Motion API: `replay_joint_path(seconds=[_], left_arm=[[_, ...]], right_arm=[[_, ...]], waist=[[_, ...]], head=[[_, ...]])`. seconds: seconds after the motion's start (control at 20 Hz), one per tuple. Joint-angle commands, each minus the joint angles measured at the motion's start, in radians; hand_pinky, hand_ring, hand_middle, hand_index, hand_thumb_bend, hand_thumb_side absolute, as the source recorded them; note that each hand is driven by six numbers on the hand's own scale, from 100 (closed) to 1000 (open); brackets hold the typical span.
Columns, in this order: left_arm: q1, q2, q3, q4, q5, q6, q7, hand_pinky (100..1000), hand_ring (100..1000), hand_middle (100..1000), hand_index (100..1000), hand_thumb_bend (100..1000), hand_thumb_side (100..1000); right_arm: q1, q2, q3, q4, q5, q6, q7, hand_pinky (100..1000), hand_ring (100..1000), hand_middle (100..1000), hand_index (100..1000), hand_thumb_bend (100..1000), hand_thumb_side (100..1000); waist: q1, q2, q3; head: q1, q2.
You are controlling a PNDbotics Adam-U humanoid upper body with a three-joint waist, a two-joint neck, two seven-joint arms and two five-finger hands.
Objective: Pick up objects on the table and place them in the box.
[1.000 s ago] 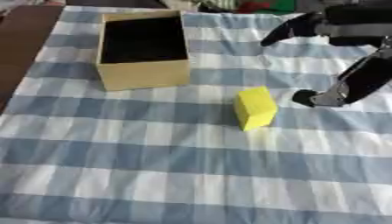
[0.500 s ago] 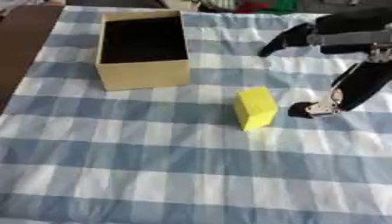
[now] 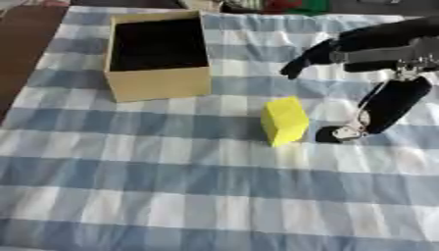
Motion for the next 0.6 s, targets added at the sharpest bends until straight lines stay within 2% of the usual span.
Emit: replay_joint_path(seconds=[0.05,0.6], left_arm=[[-0.01,0.018,0.001,-0.014,0.004,0.001,-0.004,953,696,518,721,100,236],[-0.01,0.013,0.002,-0.014,0.005,0.004,-0.006,953,696,517,720,100,234]], right_arm=[[-0.031,0.005,0.018,0.017,0.04,0.014,0.018,986,1000,899,1000,470,372],[-0.086,0.106,0.071,0.171,0.121,-0.003,0.019,1000,1000,937,1000,528,232]], waist=[[0.001,-0.013,0.002],[0.004,-0.004,0.005]], head=[[-0.003,-0.009],[-0.007,-0.017]])
